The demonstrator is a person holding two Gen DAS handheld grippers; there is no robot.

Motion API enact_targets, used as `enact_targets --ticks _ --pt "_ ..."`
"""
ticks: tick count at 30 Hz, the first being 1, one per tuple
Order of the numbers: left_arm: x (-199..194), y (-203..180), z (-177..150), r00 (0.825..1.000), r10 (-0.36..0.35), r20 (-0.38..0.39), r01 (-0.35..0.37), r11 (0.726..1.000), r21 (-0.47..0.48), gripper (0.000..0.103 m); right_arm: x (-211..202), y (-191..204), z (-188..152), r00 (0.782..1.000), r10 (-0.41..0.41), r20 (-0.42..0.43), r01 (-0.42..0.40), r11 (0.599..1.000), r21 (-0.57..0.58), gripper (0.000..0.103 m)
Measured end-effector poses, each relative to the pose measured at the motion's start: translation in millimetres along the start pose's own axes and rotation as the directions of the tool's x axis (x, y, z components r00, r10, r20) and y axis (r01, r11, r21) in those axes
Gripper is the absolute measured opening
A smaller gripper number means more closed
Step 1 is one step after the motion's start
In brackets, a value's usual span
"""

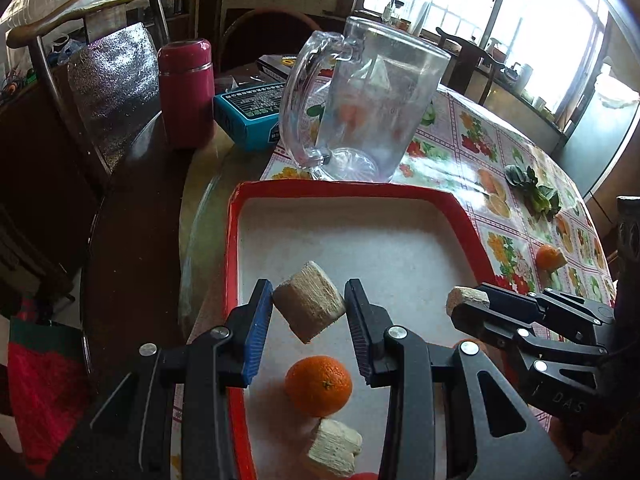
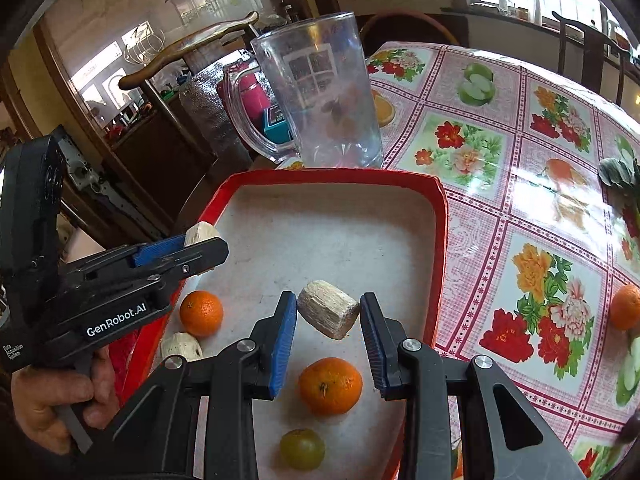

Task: Organize fruits
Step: 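Open both tools to release the beige cubes into the tray, then move both open tools back toward the orange and dark plum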

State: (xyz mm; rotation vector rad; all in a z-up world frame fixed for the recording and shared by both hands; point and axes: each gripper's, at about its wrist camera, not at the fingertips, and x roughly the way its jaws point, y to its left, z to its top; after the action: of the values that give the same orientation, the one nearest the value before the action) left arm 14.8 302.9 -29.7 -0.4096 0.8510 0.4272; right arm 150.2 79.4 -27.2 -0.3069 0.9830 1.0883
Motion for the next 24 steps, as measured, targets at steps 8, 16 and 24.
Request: enact_targets --ticks 8,16,24 --pt "12.0 -1.9 -0.8 0.999 0.0 -0.035 0.0 1.0 0.01 0.035 14.2 -2.4 0.0 1.0 -0.01 -0.021 0.01 1.0 -0.012 0.033" --pt "23.8 -5.6 -1.0 0.995 0.041 -0.09 -0.04 0.999 0.019 0.035 6.6 -3.7 -2.1 1.0 -0.018 -0.017 0.018 1.0 -0.006 0.038" --pt "-1.0 -7.6 -6.0 0.999 0.026 -0.039 -0.026 1.0 0.008 0.04 -35.2 -11.6 -11.2 0.999 -0.001 0.052 0.0 1.0 0.022 0.04"
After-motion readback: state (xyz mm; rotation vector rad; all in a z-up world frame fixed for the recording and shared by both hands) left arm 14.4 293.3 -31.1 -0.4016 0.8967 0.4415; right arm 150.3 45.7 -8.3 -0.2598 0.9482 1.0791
